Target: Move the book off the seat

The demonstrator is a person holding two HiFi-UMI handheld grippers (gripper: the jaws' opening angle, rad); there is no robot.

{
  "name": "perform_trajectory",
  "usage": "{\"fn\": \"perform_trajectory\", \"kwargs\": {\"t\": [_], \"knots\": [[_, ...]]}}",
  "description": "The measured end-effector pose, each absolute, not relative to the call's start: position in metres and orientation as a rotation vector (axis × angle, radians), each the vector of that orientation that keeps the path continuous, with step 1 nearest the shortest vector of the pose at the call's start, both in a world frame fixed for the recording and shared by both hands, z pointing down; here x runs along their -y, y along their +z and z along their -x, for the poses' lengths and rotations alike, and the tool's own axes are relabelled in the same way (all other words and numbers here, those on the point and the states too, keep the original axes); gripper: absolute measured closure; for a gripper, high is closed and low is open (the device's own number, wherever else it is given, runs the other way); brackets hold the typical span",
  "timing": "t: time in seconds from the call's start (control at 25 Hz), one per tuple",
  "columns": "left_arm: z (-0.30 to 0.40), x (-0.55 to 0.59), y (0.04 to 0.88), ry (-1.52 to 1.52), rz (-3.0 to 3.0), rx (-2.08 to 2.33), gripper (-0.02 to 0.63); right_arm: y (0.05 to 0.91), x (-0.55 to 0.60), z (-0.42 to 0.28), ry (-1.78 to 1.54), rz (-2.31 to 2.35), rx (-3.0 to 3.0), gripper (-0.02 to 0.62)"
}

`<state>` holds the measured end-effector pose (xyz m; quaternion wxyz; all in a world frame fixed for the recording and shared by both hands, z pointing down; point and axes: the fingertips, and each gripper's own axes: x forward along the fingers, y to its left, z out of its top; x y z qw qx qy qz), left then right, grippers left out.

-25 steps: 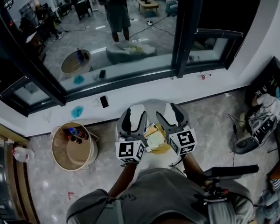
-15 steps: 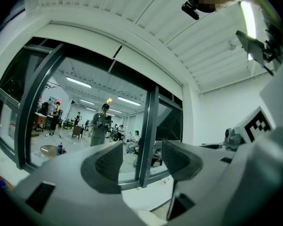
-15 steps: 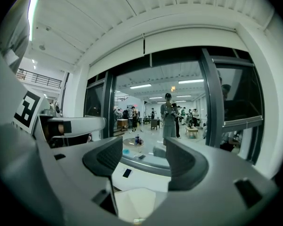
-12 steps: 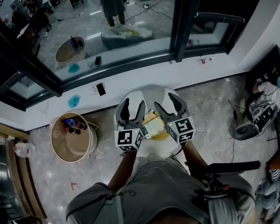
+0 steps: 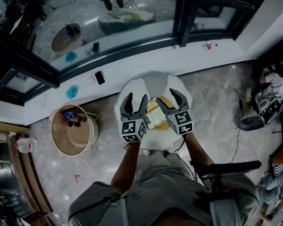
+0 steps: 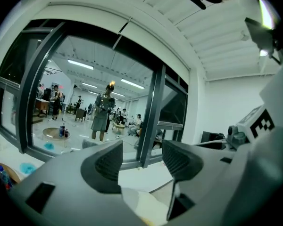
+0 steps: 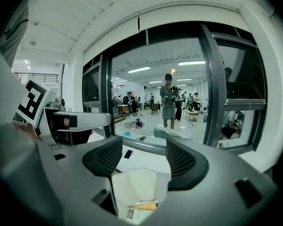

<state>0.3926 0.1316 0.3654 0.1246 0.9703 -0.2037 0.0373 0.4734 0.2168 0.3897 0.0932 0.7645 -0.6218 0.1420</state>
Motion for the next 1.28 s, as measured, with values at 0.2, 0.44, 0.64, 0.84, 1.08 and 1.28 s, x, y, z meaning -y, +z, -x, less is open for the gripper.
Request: {"fn": "perform_trajectory", "kwargs": {"t": [0.2, 0.44, 0.64, 0.84, 1.08, 1.28], "knots": [[-0.402, -0.129, 0.420, 0.210, -2.791, 0.599, 0.335, 0.447, -0.210, -0.485, 0.482, -2.228, 1.836, 0.301], [-0.400, -0.135, 0.504, 0.320, -2.715, 0.615, 0.334, 0.532, -0.207, -0.482, 0.570, -2.149, 1.852, 0.301], [-0.393, -0.141, 0.585, 0.427, -2.641, 0.624, 0.334, 0.620, -0.208, -0.472, 0.672, -2.030, 1.861, 0.301], [-0.386, -0.148, 0.664, 0.485, -2.569, 0.656, 0.334, 0.702, -0.219, -0.465, 0.750, -1.958, 1.858, 0.301], [-0.388, -0.160, 0.761, 0.543, -2.517, 0.666, 0.334, 0.797, -0.235, -0.465, 0.801, -1.865, 1.840, 0.301], [-0.397, -0.175, 0.841, 0.591, -2.487, 0.676, 0.334, 0.876, -0.247, -0.477, 0.857, -1.811, 1.825, 0.301]]}}
